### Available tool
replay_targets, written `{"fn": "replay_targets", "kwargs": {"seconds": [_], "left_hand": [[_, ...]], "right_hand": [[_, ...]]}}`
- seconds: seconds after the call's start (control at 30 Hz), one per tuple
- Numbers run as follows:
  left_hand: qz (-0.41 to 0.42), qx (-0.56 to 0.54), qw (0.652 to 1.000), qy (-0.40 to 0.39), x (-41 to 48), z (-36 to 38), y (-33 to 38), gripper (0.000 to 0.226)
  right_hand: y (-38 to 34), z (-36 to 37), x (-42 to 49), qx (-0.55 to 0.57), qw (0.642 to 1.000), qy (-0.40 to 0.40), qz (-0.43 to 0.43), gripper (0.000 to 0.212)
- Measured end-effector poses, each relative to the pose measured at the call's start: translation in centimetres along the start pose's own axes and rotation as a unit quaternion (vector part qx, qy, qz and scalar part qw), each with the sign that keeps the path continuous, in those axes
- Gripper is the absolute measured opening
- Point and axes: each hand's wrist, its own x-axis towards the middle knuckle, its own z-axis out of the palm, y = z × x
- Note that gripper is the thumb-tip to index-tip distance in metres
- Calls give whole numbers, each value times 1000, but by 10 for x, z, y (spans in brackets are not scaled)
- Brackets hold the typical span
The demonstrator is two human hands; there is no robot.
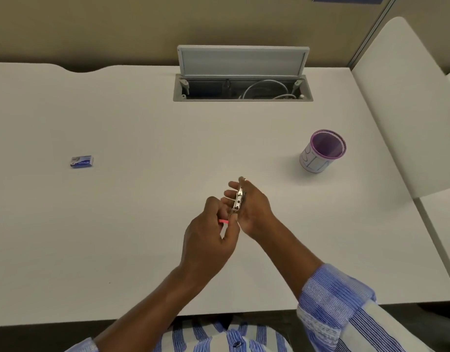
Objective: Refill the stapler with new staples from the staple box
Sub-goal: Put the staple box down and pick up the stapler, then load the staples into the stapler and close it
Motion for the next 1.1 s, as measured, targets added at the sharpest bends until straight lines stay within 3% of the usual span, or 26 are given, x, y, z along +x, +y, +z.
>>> {"fn": "replay_targets", "kwargs": {"seconds": [0.1, 0.23, 0.4, 0.5, 0.63, 1.0, 1.1], "left_hand": [[18, 31, 999, -31, -6, -2, -4, 30], [22, 56, 996, -59, -11, -7, -11, 35], [30, 95, 994, -47, 9, -13, -2, 20], [20, 110, 990, -89, 25, -12, 3, 42], [32, 158, 982, -95, 34, -5, -5, 48], [39, 167, 979, -109, 19, 3, -6, 39], [34, 152, 984, -92, 17, 1, -7, 25]], "right_hand": [[-1, -5, 1, 1, 1000, -23, -15, 28], [-3, -12, 0, -23, 997, -69, -22, 36], [0, -20, -7, -57, 992, -108, -19, 43], [7, -21, -11, -65, 991, -114, -22, 38], [11, -22, -14, -70, 990, -123, -16, 44], [14, -22, -19, -93, 990, -103, -21, 42], [15, -18, -21, -100, 991, -92, -20, 42]]}}
